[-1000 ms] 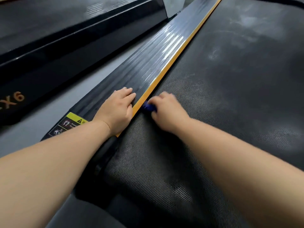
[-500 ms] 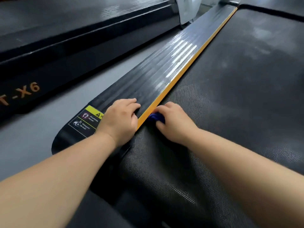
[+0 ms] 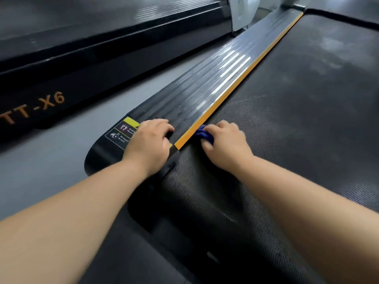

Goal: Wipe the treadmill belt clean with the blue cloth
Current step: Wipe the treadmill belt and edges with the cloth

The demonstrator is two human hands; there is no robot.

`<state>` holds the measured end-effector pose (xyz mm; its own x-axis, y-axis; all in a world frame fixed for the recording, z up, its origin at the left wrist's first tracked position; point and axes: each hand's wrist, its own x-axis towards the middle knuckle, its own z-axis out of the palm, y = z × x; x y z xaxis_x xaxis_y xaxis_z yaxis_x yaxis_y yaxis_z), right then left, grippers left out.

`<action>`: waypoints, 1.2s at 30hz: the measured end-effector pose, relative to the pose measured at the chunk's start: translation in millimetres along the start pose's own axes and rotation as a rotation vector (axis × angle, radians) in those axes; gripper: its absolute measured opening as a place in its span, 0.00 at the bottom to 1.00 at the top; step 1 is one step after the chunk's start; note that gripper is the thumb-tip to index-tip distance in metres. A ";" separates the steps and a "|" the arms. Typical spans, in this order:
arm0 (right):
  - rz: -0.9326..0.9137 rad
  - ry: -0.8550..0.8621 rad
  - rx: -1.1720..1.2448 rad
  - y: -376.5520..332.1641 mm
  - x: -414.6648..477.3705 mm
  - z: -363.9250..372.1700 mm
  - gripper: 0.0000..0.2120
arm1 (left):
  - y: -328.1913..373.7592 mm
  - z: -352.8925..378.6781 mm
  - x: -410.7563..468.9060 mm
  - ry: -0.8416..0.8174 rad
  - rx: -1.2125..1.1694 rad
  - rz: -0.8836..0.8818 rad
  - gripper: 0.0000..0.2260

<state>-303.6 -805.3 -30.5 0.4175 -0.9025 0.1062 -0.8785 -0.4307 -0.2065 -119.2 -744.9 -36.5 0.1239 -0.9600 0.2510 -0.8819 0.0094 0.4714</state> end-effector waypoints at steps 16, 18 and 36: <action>-0.023 -0.155 -0.003 -40.7 -13.7 -9.2 0.12 | -5.7 1.1 -28.1 -0.021 0.082 -0.003 0.18; -0.123 -0.073 0.075 -51.3 -39.4 -0.1 0.11 | -5.7 0.5 -28.7 -0.020 0.077 -0.009 0.18; -0.070 0.018 0.213 -39.6 -65.3 0.7 0.12 | -6.1 -0.9 -29.9 -0.003 0.049 0.000 0.18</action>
<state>-295.8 -729.3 -30.0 0.4700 -0.8708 0.1446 -0.7780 -0.4860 -0.3982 -117.1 -716.0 -46.2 0.1227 -0.9608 0.2486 -0.9031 -0.0043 0.4295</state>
